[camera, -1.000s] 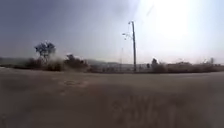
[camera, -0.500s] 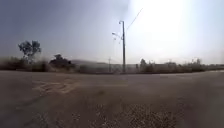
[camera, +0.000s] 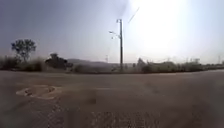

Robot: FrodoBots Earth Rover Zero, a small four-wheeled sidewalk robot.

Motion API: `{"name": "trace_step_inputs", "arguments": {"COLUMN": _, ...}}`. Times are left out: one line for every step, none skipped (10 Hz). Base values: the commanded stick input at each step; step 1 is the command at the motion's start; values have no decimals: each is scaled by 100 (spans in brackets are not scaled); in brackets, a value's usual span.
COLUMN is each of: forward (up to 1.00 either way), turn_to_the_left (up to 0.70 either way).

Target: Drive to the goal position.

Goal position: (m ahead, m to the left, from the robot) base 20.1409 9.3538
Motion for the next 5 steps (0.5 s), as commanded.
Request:
{"name": "trace_step_inputs", "arguments": {"forward": 85, "turn_to_the_left": 0}}
{"name": "trace_step_inputs", "arguments": {"forward": 85, "turn_to_the_left": 0}}
{"name": "trace_step_inputs", "arguments": {"forward": 85, "turn_to_the_left": 0}}
{"name": "trace_step_inputs", "arguments": {"forward": 85, "turn_to_the_left": 0}}
{"name": "trace_step_inputs", "arguments": {"forward": 85, "turn_to_the_left": 0}}
